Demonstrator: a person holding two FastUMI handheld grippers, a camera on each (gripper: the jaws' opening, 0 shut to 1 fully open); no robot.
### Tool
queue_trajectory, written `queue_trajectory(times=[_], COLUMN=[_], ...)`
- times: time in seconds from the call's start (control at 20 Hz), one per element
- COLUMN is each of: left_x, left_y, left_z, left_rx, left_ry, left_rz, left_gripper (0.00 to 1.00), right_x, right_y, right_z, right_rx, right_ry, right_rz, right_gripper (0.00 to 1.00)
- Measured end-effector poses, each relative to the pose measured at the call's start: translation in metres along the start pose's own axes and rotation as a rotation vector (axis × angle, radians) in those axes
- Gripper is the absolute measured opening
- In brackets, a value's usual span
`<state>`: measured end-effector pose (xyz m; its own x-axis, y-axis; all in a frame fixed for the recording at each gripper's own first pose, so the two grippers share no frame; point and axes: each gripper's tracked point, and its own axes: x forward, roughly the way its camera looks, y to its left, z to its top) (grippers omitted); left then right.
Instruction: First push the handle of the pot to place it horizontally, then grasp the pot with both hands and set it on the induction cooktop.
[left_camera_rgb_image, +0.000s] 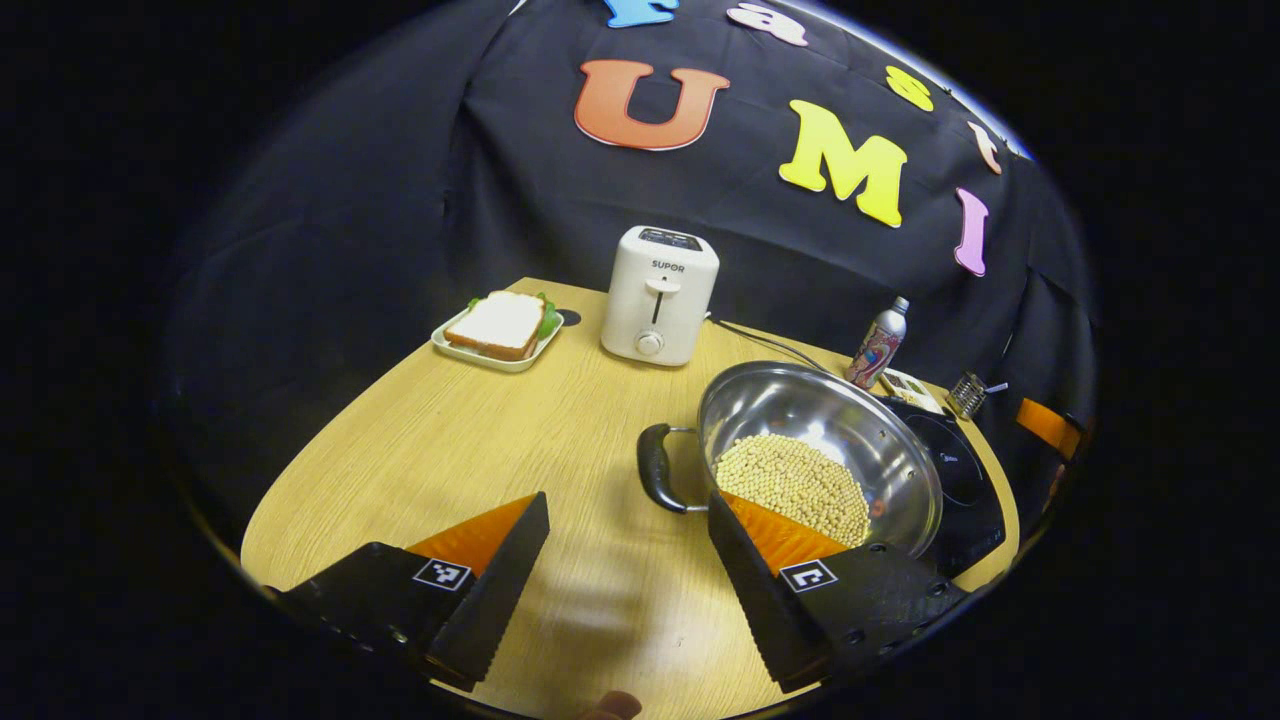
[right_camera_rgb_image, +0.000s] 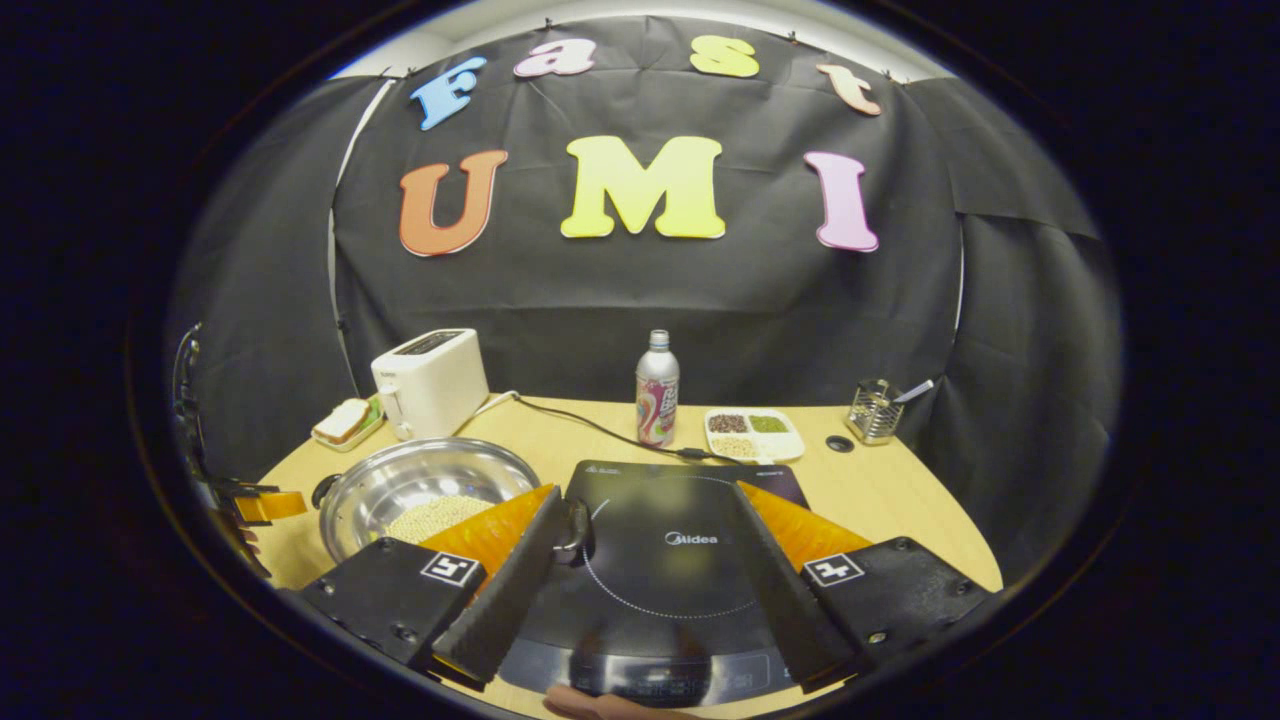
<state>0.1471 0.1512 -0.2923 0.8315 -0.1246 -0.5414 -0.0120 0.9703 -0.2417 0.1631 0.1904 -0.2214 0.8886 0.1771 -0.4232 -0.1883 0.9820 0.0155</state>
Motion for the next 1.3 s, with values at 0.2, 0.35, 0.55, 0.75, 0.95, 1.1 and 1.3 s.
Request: queue_trajectory(times=[0.2, 0.35, 0.55, 0.75, 0.95, 1.1, 1.3], left_x=[0.020, 0.037, 0.060, 0.085, 0.102, 0.107, 0.109], left_y=[-0.018, -0.023, -0.023, -0.017, -0.018, -0.020, -0.017], left_z=[0.009, 0.011, 0.002, -0.011, -0.018, -0.014, -0.012], left_rx=[0.025, 0.043, 0.058, 0.082, 0.109, 0.102, 0.113], left_ry=[0.028, 0.050, 0.094, 0.155, 0.190, 0.196, 0.210], left_rz=[-0.001, 0.000, 0.004, 0.003, 0.016, 0.000, 0.000], left_gripper=[0.96, 0.96, 0.96, 0.95, 0.65, 0.65, 0.55], right_x=[0.021, 0.038, 0.066, 0.094, 0.115, 0.118, 0.120], right_y=[0.017, 0.036, 0.052, 0.063, 0.076, 0.067, 0.071], right_z=[-0.006, -0.017, -0.035, -0.062, -0.080, -0.082, -0.085], right_rx=[-0.003, -0.022, -0.031, -0.013, 0.002, 0.026, -0.013], right_ry=[0.029, 0.062, 0.108, 0.171, 0.246, 0.272, 0.297], right_rz=[0.018, 0.050, 0.060, 0.051, 0.059, -0.004, 0.016], right_gripper=[1.00, 1.00, 1.00, 1.00, 0.94, 0.86, 0.64])
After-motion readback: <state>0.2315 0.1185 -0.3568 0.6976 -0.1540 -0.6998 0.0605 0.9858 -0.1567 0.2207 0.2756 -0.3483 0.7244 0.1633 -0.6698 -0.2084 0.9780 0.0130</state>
